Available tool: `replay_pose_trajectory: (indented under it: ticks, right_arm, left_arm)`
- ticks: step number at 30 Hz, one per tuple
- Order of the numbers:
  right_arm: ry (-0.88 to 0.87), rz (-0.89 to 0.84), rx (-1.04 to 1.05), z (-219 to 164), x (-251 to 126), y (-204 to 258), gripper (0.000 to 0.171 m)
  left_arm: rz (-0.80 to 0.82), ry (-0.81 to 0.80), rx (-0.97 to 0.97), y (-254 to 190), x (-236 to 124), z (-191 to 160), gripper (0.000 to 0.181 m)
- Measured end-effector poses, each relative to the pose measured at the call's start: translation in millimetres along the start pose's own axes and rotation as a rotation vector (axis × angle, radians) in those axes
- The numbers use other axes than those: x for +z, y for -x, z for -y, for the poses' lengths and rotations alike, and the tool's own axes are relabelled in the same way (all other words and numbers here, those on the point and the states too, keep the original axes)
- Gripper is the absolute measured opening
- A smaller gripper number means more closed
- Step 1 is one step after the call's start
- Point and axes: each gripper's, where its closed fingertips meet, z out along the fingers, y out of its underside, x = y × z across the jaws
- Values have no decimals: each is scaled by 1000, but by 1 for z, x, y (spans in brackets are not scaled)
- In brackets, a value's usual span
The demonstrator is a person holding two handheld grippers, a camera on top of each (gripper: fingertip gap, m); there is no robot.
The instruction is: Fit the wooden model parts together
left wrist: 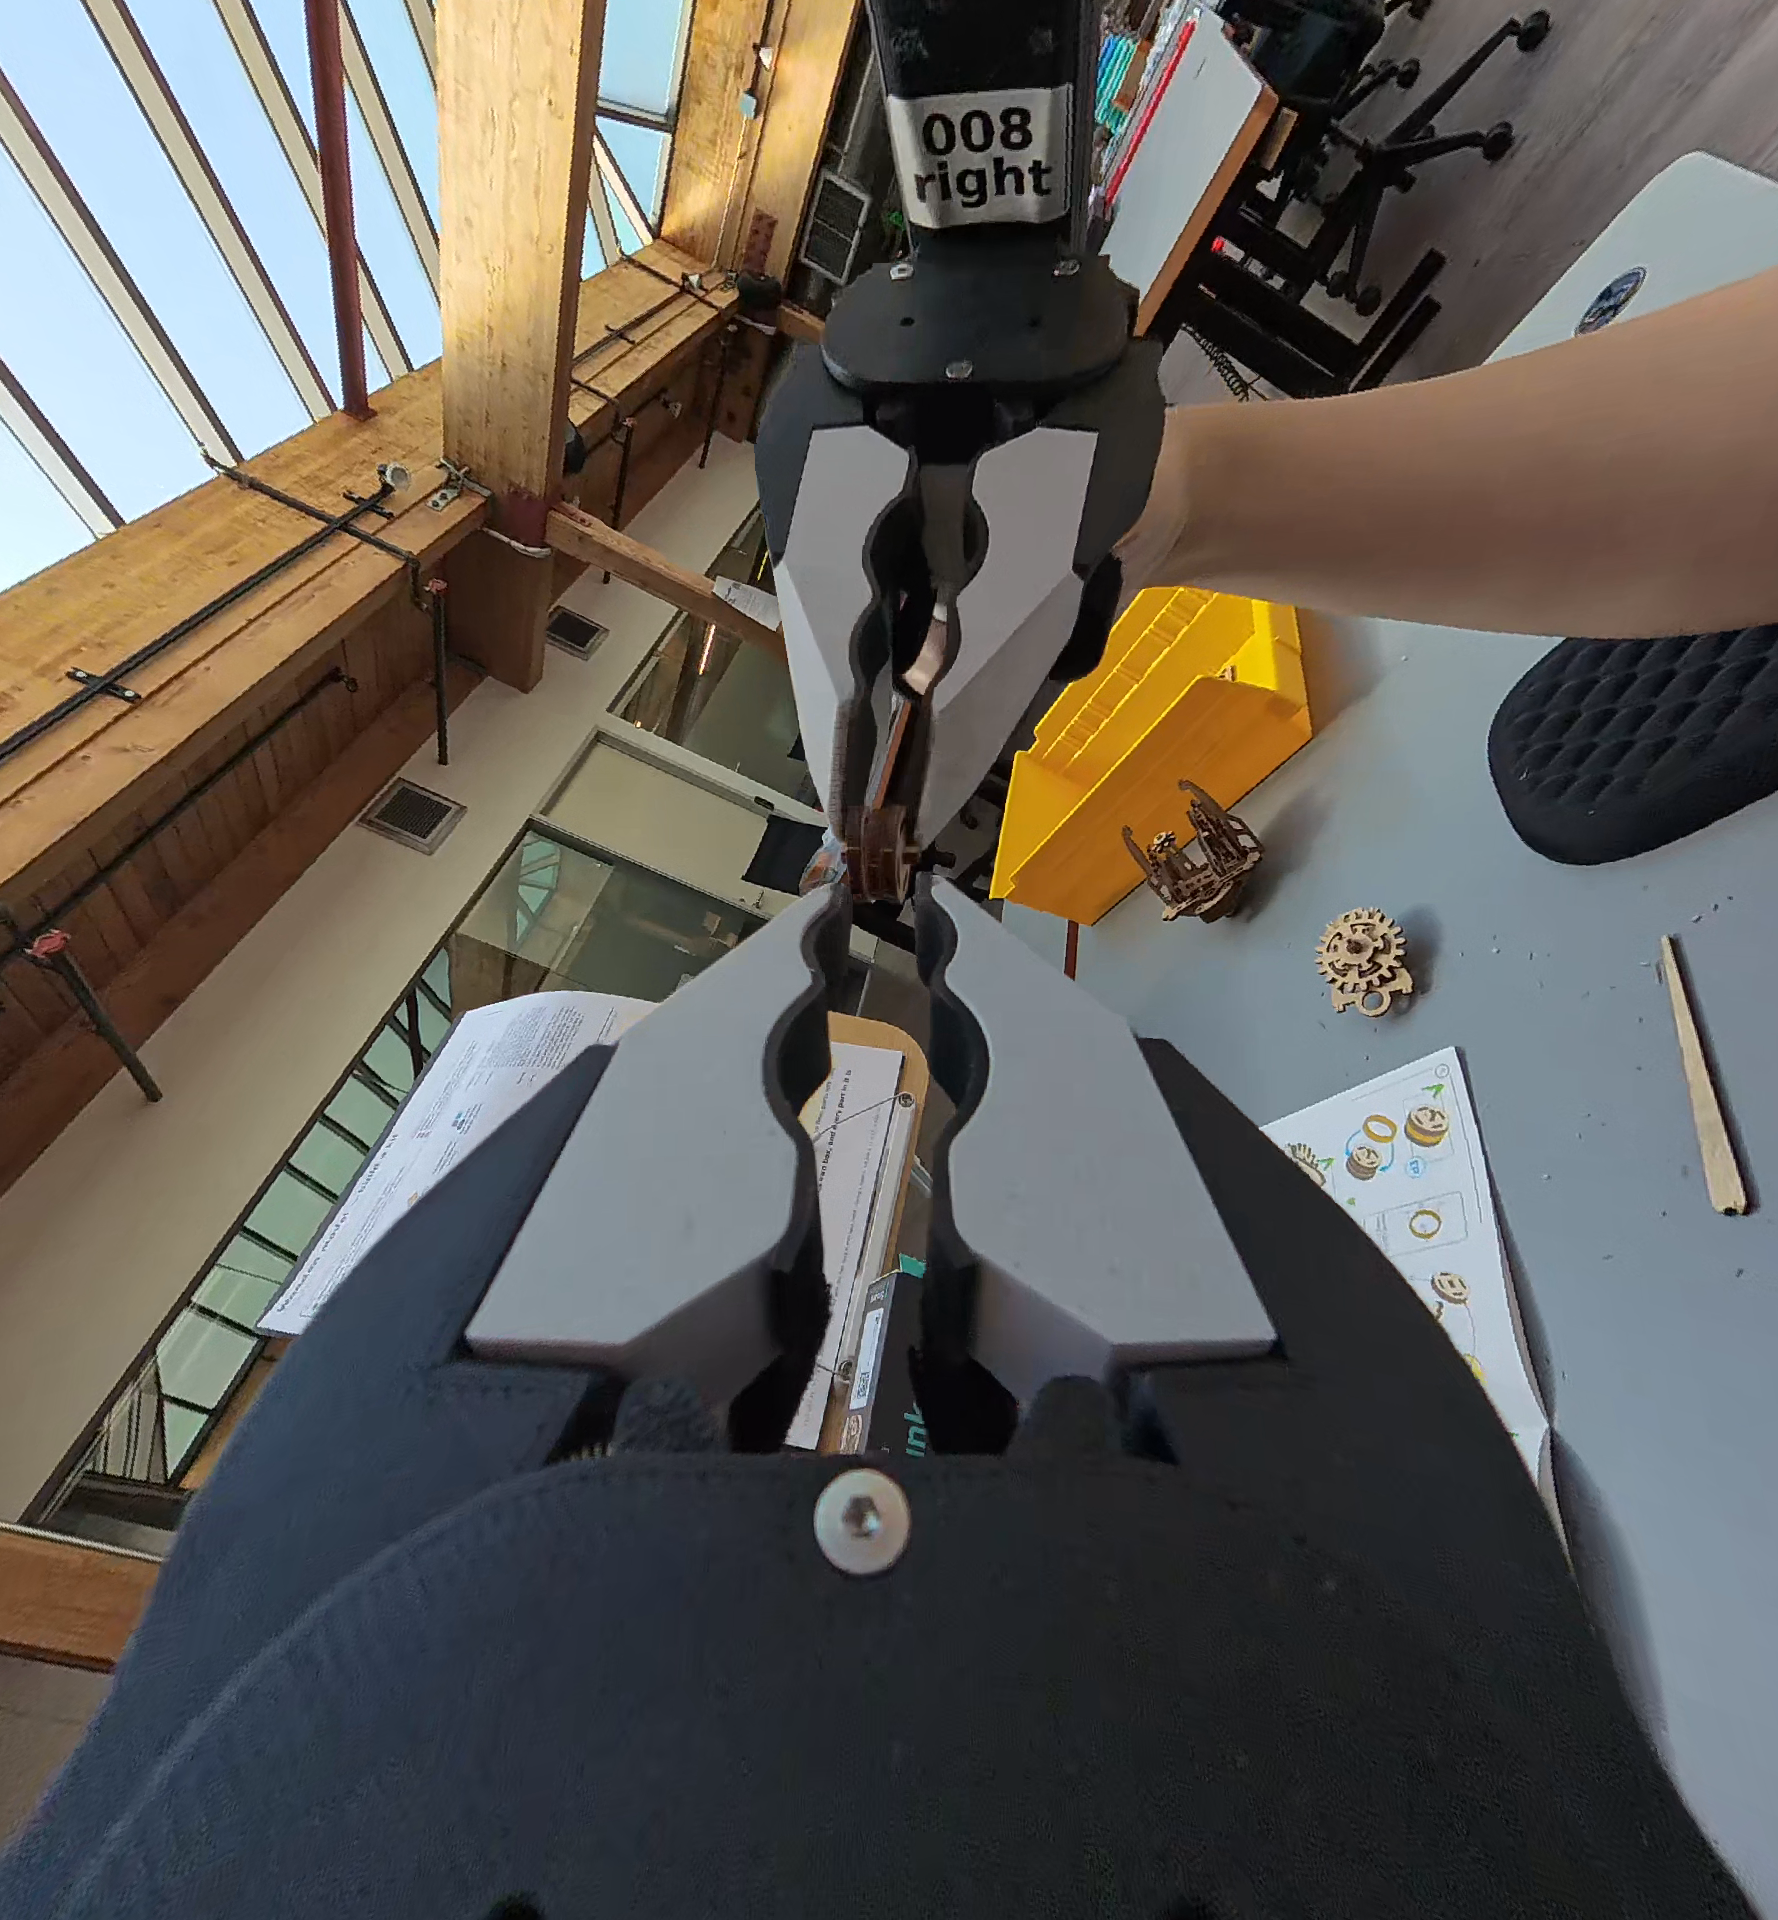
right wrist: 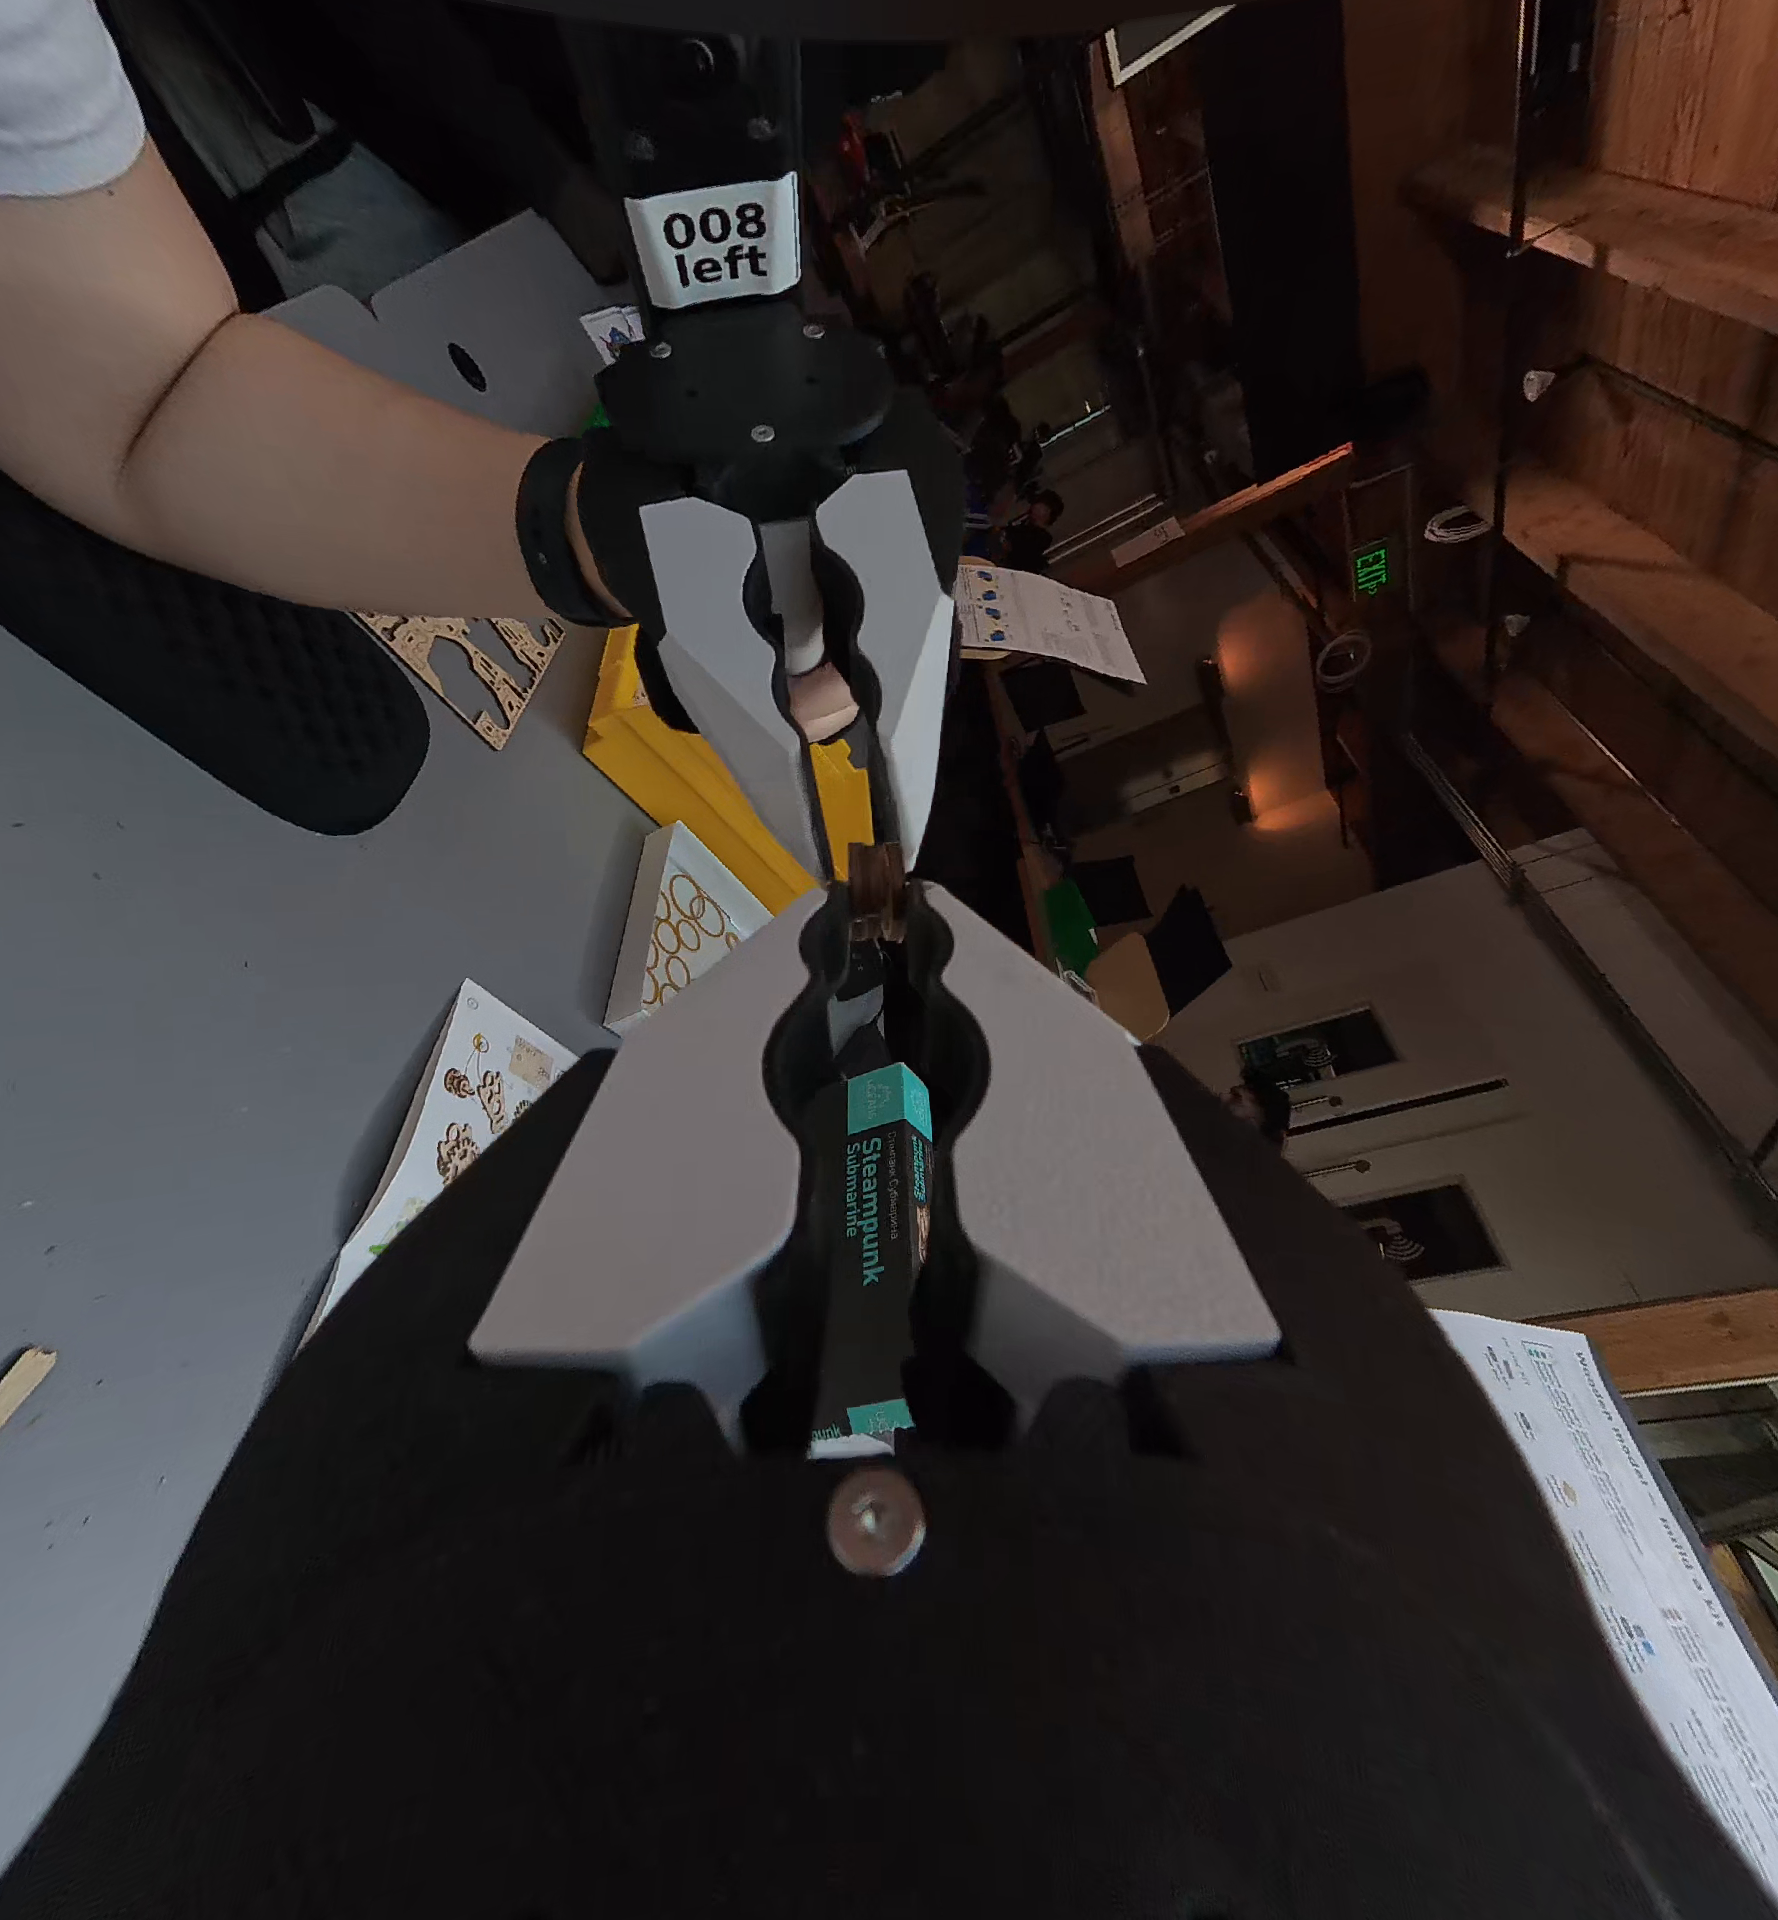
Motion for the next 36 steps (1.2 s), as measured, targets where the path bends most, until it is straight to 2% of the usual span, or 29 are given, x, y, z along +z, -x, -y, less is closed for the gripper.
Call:
replay_pose_trajectory:
  ticks: [12, 15, 18, 21, 24, 26, 30, 31, 32, 36]
  right_arm:
    - [35, 36, -38, -9, 4, 8, 11]
    - [161, -29, 15, -33, -2, -7, 18]
    - [448, -83, -31, -81, 4, -13, 29]
    - [483, 11, -34, -86, 31, 10, 35]
    - [503, 119, 140, -89, 46, 33, 36]
    - [554, 189, 229, -96, 48, 46, 36]
    - [650, 228, 206, -111, 47, 57, 35]
    - [663, 235, 214, -113, 47, 59, 32]
    - [670, 244, 225, -114, 48, 60, 22]
    - [685, 269, 279, -119, 48, 65, 20]
  left_arm:
    - [-25, 45, 44, -7, 3, -6, 7]
    - [-2, 109, 75, -4, 4, -14, 7]
    - [17, 163, 95, -5, 11, -17, 7]
    - [-10, 185, 62, -13, 20, -20, 7]
    - [-85, 184, -53, -24, 27, -23, 7]
    - [-115, 198, -98, -27, 29, -27, 7]
    - [-157, 204, -149, -33, 32, -33, 7]
    - [-169, 200, -165, -34, 32, -33, 7]
    - [-181, 201, -181, -35, 32, -34, 7]
    - [-212, 214, -244, -38, 33, -39, 7]
